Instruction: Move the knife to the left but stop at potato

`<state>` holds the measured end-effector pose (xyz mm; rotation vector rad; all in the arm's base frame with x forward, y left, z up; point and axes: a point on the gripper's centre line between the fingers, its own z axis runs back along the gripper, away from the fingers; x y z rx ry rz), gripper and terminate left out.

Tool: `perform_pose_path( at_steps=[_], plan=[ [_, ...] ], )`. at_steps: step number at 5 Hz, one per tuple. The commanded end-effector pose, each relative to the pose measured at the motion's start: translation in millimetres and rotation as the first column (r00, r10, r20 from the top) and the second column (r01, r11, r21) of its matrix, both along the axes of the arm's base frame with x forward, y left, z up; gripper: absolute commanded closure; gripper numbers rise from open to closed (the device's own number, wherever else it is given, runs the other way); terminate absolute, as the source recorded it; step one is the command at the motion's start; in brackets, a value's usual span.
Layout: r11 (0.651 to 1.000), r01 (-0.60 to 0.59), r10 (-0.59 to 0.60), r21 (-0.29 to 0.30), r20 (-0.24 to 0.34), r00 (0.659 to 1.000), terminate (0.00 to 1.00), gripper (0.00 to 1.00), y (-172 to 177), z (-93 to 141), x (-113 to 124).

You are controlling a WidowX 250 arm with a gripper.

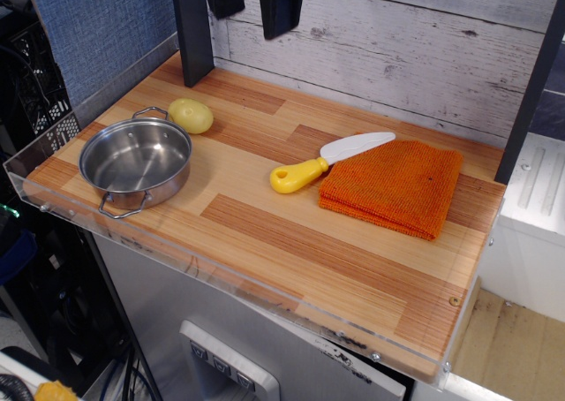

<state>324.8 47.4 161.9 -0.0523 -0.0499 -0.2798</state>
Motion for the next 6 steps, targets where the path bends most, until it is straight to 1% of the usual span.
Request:
perform_pose_path(
  at_steps=[1,2,3,4,5,6],
  plan=[
    [1.000,0.019,-0.020,0.011,0.043,0.999,0.00,0.00,-10,-10,3],
    [1.000,0.019,-0.019,0.001,0.021,1.000,0.00,0.00,-18,-36,2],
    [1.000,-0.012,0.012,0.005,0.027,1.000,0.00,0.00,-28,-67,7],
    [0.999,-0.020,0.020,0.036,0.013,1.000,0.00,0.00,-36,-86,15],
    [0.998,-0.026,0.026,0.054,-0.016,1.000,0.00,0.00,-36,-102,23],
    [0.997,-0.020,0.023,0.073,-0.049,0.999,0.00,0.00,-29,-111,38]
  ],
)
